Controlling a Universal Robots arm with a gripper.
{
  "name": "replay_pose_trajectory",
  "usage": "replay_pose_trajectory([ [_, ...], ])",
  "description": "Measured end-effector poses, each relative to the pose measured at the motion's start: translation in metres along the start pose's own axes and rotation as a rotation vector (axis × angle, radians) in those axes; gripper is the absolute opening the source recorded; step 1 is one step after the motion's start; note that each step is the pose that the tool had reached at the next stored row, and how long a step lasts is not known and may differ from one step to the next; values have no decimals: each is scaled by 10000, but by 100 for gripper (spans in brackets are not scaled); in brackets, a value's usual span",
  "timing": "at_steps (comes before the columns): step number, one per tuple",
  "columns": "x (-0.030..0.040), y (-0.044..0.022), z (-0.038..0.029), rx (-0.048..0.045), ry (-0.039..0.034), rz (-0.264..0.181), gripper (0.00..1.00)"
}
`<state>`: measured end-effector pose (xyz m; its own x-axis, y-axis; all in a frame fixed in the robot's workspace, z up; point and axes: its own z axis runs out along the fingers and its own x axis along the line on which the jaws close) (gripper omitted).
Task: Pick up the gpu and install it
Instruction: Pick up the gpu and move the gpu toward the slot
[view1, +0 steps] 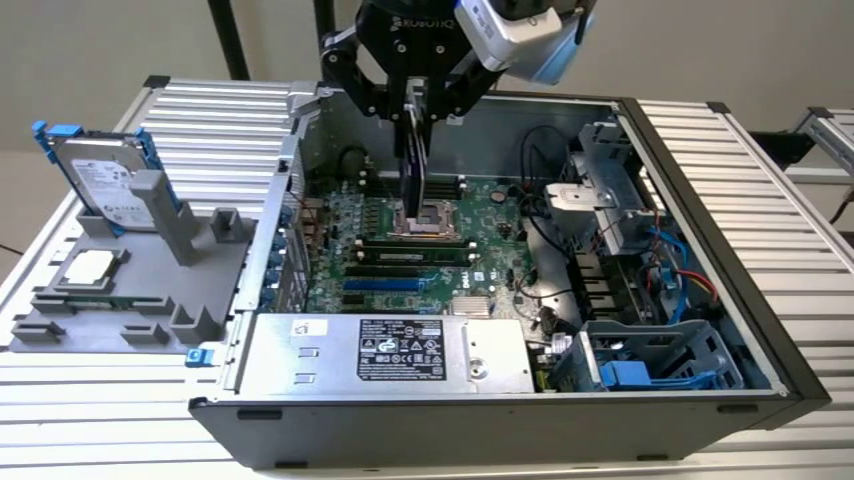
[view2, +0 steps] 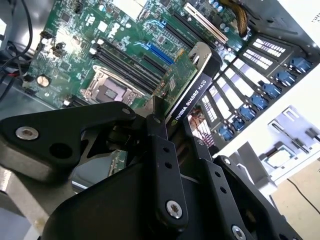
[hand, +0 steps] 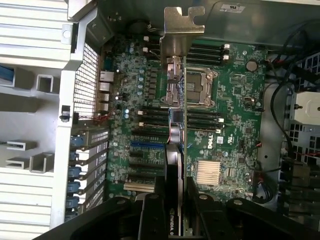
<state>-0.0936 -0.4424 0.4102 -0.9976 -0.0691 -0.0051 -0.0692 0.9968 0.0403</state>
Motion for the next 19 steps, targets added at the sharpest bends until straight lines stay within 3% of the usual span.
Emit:
replay_pose_trajectory([
  [19, -52, -3, 0, 0, 0, 0, 0],
])
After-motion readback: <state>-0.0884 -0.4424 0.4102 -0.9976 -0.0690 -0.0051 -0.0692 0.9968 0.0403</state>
